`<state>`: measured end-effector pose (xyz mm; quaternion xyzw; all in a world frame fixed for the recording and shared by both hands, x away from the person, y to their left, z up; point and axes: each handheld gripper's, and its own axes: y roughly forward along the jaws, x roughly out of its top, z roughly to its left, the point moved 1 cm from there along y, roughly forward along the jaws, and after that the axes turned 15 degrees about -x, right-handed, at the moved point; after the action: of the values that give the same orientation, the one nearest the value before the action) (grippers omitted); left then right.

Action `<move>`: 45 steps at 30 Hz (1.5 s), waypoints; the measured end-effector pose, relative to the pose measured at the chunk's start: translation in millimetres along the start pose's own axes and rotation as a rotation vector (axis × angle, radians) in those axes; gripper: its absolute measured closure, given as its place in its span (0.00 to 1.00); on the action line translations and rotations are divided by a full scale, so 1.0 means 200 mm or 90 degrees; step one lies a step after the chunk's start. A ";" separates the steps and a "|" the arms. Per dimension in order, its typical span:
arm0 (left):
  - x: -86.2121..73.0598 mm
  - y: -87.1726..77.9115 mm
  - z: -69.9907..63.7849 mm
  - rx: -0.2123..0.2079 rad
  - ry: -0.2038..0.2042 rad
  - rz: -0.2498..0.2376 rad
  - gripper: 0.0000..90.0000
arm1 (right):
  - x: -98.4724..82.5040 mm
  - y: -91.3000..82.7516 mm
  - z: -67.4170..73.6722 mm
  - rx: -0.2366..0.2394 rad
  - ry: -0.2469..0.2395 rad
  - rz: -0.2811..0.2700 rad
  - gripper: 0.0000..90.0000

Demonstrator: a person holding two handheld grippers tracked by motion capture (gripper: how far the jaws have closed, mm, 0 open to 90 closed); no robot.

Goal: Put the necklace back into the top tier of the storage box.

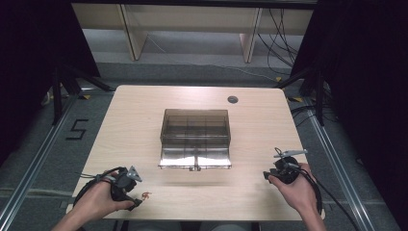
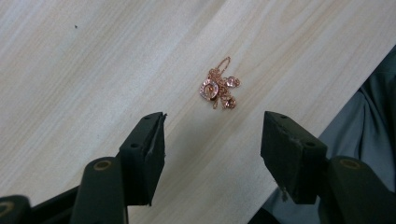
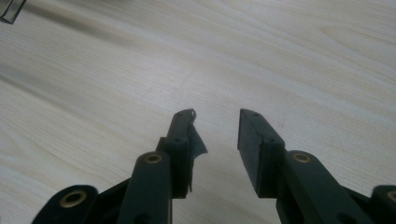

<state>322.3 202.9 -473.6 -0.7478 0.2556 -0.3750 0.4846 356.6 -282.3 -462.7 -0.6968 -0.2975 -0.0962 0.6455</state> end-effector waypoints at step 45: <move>0.21 0.14 0.02 -0.026 0.048 0.135 0.71 | 0.01 -0.01 0.00 0.013 0.002 0.013 0.73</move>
<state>348.9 161.9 -487.5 -0.7119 0.3586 -0.3440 0.4963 356.4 -281.2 -460.7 -0.6928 -0.2905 -0.0874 0.6541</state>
